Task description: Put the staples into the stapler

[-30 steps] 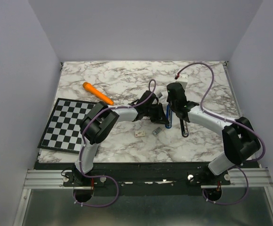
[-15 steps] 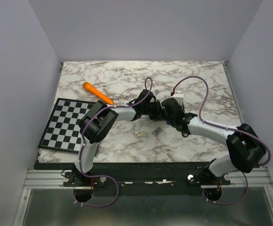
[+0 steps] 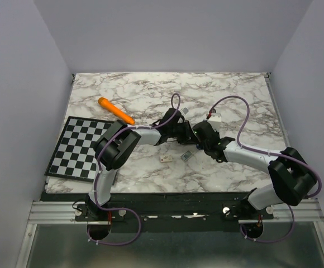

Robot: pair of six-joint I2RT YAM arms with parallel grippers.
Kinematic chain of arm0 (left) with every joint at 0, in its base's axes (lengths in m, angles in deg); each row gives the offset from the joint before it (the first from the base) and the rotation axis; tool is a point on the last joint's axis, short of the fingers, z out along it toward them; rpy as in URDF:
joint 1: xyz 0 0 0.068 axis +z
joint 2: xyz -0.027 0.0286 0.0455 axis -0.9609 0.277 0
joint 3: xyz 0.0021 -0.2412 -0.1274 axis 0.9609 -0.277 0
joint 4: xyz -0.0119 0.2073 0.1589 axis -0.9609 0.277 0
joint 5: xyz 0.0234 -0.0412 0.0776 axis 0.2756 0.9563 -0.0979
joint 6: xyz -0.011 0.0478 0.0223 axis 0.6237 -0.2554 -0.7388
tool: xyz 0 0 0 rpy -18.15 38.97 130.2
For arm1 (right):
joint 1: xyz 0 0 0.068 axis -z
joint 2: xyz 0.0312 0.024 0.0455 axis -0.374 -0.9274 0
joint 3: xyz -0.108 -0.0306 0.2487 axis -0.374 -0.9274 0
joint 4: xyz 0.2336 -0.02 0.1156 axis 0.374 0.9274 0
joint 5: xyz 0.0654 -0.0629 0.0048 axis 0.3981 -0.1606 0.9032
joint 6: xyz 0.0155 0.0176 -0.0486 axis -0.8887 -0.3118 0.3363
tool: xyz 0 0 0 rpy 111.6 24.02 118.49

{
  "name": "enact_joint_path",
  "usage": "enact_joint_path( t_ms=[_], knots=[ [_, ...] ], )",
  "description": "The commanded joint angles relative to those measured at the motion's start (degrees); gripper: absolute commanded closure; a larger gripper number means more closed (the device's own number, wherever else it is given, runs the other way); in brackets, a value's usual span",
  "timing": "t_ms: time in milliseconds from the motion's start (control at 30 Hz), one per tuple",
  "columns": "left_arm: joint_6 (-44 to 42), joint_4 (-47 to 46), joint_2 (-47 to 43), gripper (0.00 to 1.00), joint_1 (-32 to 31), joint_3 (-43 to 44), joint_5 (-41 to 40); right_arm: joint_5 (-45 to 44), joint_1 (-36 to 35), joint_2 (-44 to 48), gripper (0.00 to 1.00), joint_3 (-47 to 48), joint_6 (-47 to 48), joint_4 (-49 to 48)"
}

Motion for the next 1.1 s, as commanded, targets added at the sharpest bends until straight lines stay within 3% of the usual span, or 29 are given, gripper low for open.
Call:
enact_joint_path(
  t_ms=[0,167,367,633,800,900,1067],
  knots=[
    [0.0,-0.7,-2.6,0.75,-0.4,-2.5,-0.7,-1.4,-0.4,-0.7,0.92,-0.2,-2.1,1.5],
    [-2.0,0.1,-6.6,0.64,-0.5,-4.4,-1.9,-3.1,-0.4,-0.2,0.91,-0.1,-1.2,2.2],
    [-3.2,1.4,-10.1,0.47,-0.2,-6.7,-2.7,-2.4,-0.2,0.8,0.81,2.3,1.5,5.5],
    [-5.6,3.2,-15.9,0.34,2.6,-11.3,-5.0,1.3,0.8,3.7,0.46,8.9,2.2,16.9],
    [-10.6,7.0,-25.5,0.24,6.0,-15.0,-10.1,7.7,1.3,1.8,0.26,15.6,-1.8,25.2],
    [-16.8,12.5,-32.7,0.16,8.6,-15.7,-15.3,10.1,1.4,-1.0,0.23,18.7,-4.8,29.3],
    [-28.4,25.8,-42.3,0.11,10.8,-13.3,-27.1,10.8,1.7,-6.4,0.26,23.5,-8.2,33.3]
  ],
)
